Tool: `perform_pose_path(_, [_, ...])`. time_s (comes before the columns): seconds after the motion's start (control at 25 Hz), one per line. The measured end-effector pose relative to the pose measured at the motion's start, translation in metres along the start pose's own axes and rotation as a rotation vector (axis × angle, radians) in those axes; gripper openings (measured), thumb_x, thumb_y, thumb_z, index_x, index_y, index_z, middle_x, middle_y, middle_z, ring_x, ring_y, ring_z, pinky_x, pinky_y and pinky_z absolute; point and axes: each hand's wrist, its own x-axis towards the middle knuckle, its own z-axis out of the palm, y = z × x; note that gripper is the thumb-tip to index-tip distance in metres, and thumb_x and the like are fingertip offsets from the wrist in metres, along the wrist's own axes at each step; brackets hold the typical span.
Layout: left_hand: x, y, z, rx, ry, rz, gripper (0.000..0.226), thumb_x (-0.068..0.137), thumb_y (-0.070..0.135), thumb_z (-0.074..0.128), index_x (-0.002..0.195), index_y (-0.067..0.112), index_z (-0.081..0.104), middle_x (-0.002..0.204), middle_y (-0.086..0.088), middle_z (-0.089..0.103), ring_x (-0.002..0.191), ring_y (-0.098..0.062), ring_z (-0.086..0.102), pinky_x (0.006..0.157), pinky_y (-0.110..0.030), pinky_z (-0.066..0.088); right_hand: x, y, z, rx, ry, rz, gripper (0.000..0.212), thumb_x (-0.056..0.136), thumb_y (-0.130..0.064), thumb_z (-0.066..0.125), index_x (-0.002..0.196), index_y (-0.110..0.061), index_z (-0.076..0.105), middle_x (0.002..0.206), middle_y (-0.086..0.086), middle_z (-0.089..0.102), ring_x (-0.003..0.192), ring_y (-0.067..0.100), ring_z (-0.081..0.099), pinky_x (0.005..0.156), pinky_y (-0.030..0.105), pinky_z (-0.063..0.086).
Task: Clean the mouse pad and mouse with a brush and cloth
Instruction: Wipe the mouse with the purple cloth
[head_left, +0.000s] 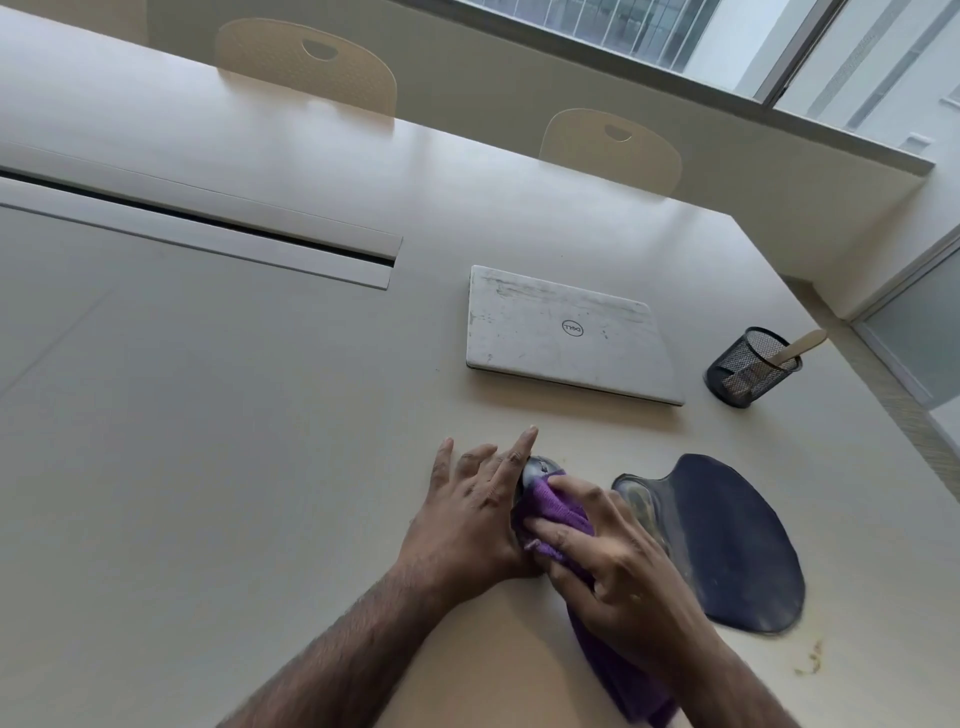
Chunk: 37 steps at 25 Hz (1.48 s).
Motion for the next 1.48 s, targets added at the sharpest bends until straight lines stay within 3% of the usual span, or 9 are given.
perform_pose_path(0.16, [-0.001,0.002,-0.002,-0.002,0.005,0.001,0.131,0.070,0.083,0.063,0.158,0.037,-0.022,0.163,0.008,0.031,0.154,-0.013,0.008,0.125,-0.048,-0.010,-0.010,0.004,-0.002,0.120,-0.006,0.044,0.036,0.098,-0.044,0.058,0.132,-0.037,0.067,0.149,-0.011,0.048,0.126,0.010,0.051,0.105,0.027,0.046])
perform_pose_path(0.28, [-0.001,0.003,-0.003,-0.012,0.018,-0.003,0.129,0.071,0.083,0.062,0.158,0.035,-0.020,0.163,0.009,0.031,0.154,-0.013,0.008,0.125,-0.047,-0.010,0.011,0.004,-0.004,0.194,0.069,0.172,0.037,0.097,-0.037,0.059,0.131,-0.030,0.069,0.134,-0.017,0.060,0.117,0.009,0.056,0.099,0.034,0.052])
perform_pose_path(0.4, [-0.002,0.004,-0.003,-0.033,0.011,-0.015,0.131,0.069,0.085,0.062,0.159,0.035,-0.020,0.162,0.009,0.031,0.155,-0.011,0.007,0.126,-0.046,-0.011,0.039,0.004,-0.003,0.214,0.058,0.245,0.029,0.097,-0.027,0.063,0.125,-0.027,0.072,0.116,-0.013,0.068,0.106,0.009,0.058,0.093,0.035,0.052])
perform_pose_path(0.6, [-0.003,0.007,-0.006,-0.036,0.013,-0.018,0.133,0.072,0.080,0.063,0.158,0.029,-0.023,0.162,0.007,0.031,0.154,-0.010,0.005,0.126,-0.043,-0.012,0.083,0.018,-0.005,0.272,0.012,0.332,0.016,0.095,-0.028,0.068,0.105,-0.024,0.080,0.094,-0.004,0.078,0.086,0.014,0.069,0.081,0.039,0.056])
perform_pose_path(0.88, [-0.001,0.005,-0.003,-0.031,-0.003,-0.027,0.132,0.071,0.086,0.056,0.157,0.030,-0.027,0.162,0.010,0.033,0.155,-0.010,0.005,0.125,-0.046,-0.013,0.041,-0.007,-0.003,0.223,0.126,0.340,0.018,0.096,-0.031,0.065,0.110,-0.031,0.076,0.100,-0.016,0.071,0.093,0.008,0.064,0.084,0.035,0.055])
perform_pose_path(1.0, [0.000,0.002,0.000,-0.022,-0.004,-0.025,0.130,0.073,0.085,0.054,0.156,0.030,-0.029,0.162,0.011,0.033,0.155,-0.011,0.006,0.125,-0.048,-0.013,0.020,-0.027,0.001,0.090,0.174,0.291,0.024,0.093,-0.022,0.072,0.116,-0.025,0.076,0.113,-0.011,0.072,0.099,0.012,0.059,0.088,0.024,0.046])
perform_pose_path(1.08, [0.000,0.001,0.001,-0.028,-0.002,-0.024,0.129,0.072,0.085,0.053,0.156,0.030,-0.028,0.163,0.012,0.031,0.155,-0.011,0.005,0.125,-0.048,-0.012,0.026,-0.025,0.000,0.061,0.139,0.251,0.026,0.094,-0.021,0.070,0.120,-0.023,0.075,0.116,-0.009,0.071,0.101,0.012,0.057,0.089,0.025,0.046])
perform_pose_path(1.28, [-0.002,0.006,-0.003,-0.049,0.008,-0.022,0.131,0.073,0.081,0.058,0.158,0.027,-0.025,0.162,0.011,0.031,0.154,-0.008,0.003,0.125,-0.044,-0.013,0.065,0.002,-0.005,0.181,0.039,0.266,0.021,0.098,-0.025,0.063,0.116,-0.023,0.075,0.107,-0.009,0.072,0.100,0.013,0.060,0.089,0.031,0.051])
perform_pose_path(1.48, [-0.002,0.008,-0.005,-0.050,0.017,-0.020,0.131,0.074,0.077,0.061,0.157,0.028,-0.027,0.162,0.011,0.031,0.154,-0.008,0.004,0.125,-0.043,-0.013,0.083,0.012,-0.003,0.307,0.069,0.383,0.017,0.097,-0.028,0.065,0.104,-0.025,0.080,0.093,-0.009,0.078,0.086,0.006,0.069,0.078,0.032,0.057])
